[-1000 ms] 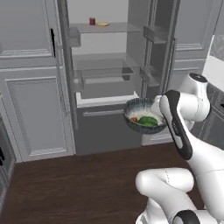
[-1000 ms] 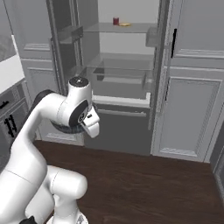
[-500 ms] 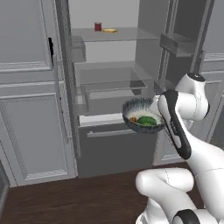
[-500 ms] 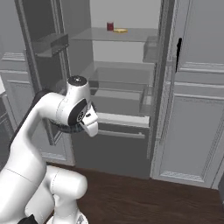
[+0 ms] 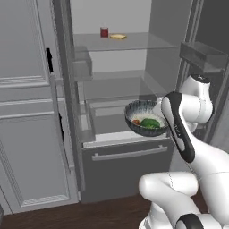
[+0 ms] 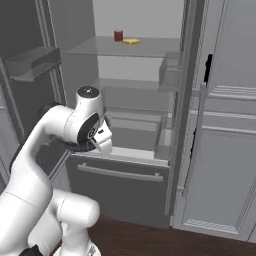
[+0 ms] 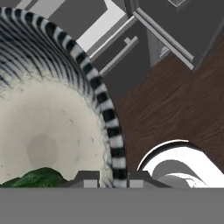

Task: Pick the chicken drumstick and broccoli from their plates and place them in the bowl. Then put the bowl in the fridge.

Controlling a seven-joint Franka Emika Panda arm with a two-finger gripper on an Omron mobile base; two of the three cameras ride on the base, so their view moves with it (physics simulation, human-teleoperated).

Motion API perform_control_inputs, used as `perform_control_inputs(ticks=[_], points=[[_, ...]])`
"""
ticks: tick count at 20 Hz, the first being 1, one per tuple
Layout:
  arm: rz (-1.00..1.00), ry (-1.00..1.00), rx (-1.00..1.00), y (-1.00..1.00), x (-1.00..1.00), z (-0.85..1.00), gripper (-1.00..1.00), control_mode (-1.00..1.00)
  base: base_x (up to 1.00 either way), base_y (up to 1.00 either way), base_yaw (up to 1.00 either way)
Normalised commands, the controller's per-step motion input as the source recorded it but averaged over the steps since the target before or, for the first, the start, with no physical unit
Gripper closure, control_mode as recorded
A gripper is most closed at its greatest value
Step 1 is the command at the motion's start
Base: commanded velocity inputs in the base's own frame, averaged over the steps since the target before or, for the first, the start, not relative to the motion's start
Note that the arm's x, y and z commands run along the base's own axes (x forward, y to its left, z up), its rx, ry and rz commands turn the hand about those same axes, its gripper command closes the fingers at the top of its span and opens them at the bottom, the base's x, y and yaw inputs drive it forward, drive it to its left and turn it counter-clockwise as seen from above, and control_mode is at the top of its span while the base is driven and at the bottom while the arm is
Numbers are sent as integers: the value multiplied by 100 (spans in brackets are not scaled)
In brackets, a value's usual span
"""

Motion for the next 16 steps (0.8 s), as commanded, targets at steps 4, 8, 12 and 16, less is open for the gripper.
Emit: perform_control_inputs(ticks=[4,8,12,16], points=[[0,0,0,0,0,0,100,100,77,0,0],[0,0,0,0,0,0,100,100,72,0,1],[0,0,0,0,0,0,100,100,64,0,0],[0,0,0,0,0,0,100,100,55,0,0]])
